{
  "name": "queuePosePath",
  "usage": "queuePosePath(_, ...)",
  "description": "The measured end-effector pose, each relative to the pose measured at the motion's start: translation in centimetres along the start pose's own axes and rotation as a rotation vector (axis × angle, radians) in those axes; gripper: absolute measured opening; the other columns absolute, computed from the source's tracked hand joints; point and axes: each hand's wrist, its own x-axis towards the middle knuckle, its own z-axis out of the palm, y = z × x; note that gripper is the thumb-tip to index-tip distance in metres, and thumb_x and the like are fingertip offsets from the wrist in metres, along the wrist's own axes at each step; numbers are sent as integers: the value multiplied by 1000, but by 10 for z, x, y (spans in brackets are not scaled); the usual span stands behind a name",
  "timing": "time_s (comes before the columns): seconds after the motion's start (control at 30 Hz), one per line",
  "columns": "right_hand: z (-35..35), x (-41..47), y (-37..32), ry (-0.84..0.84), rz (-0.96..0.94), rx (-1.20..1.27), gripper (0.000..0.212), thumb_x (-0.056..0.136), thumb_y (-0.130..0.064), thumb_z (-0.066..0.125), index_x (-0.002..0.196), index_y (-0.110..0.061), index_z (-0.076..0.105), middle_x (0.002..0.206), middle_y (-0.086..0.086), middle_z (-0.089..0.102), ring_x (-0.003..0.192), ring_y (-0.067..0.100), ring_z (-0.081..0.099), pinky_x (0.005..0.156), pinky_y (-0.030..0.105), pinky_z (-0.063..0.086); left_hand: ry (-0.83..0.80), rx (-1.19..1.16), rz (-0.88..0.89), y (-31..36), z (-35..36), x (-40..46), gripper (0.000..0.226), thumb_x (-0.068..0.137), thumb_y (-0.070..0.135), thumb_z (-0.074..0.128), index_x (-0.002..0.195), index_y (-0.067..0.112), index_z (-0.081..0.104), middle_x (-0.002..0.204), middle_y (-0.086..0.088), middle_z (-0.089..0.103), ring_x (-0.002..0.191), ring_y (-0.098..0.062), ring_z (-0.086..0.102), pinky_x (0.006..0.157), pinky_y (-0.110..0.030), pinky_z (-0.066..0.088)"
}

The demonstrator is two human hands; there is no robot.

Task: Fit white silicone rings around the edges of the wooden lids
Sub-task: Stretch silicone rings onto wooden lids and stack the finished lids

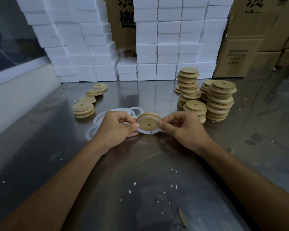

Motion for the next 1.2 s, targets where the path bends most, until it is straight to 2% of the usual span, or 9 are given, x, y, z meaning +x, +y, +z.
queuePosePath(0.1,2,0,1,7,14,-4,7,84,-6,76,90,-5,73,86,3,77,81,14,75,78,30,61,14,2,-1,0,1,0,25,82,-7,71,62,10,70,85,-9,73,79,-23,75,63,-26,60)
queuePosePath(0.2,4,-1,1,62,-54,-94,6,84,-6,76,89,-7,74,85,1,77,78,11,74,77,31,62,36,37,48,1,2,-1,15,81,-7,72,73,5,68,87,-13,72,77,-23,74,63,-27,60)
queuePosePath(0.33,4,-3,-2,121,-170,-185,7,86,-9,73,93,-11,74,86,-7,74,80,5,71,74,26,60,86,215,269,5,7,-2,22,77,-2,76,77,18,69,86,9,74,81,-7,72,73,-20,57)
queuePosePath(0.43,5,-6,-8,142,-320,-291,8,88,-12,70,95,-14,72,87,-13,70,82,1,67,71,18,56,106,267,374,9,14,-5,24,78,7,79,76,29,68,86,14,73,82,-6,72,78,-26,58)
queuePosePath(0.67,10,-8,-16,127,-553,-427,4,92,-5,63,96,-6,64,90,3,64,85,19,60,72,41,51,129,318,489,12,22,-10,12,81,18,78,82,23,67,83,13,70,83,-9,69,80,-36,59)
queuePosePath(0.77,14,-9,-15,93,-538,-403,5,95,-11,62,99,-8,63,92,1,63,85,17,60,73,42,52,122,348,497,12,25,-11,10,82,18,77,81,20,67,81,12,69,83,-7,67,79,-33,58)
queuePosePath(0.9,15,-8,-12,93,-493,-323,8,97,-18,62,101,-11,61,90,-3,65,86,15,65,72,39,57,138,325,473,11,23,-10,18,79,17,79,75,28,66,75,13,68,79,-7,67,75,-26,55)
queuePosePath(1.07,14,-7,-8,152,-452,-221,6,95,-15,65,94,-9,63,86,-9,67,86,7,68,67,19,55,152,298,455,11,23,-8,18,77,16,81,74,27,67,74,12,70,77,-8,68,74,-27,56)
queuePosePath(1.2,12,-4,-4,150,-354,-150,5,91,-11,70,93,-7,67,86,-9,71,86,6,71,71,32,61,146,264,402,10,21,-8,19,76,12,82,75,25,68,79,8,72,79,-10,71,76,-34,60)
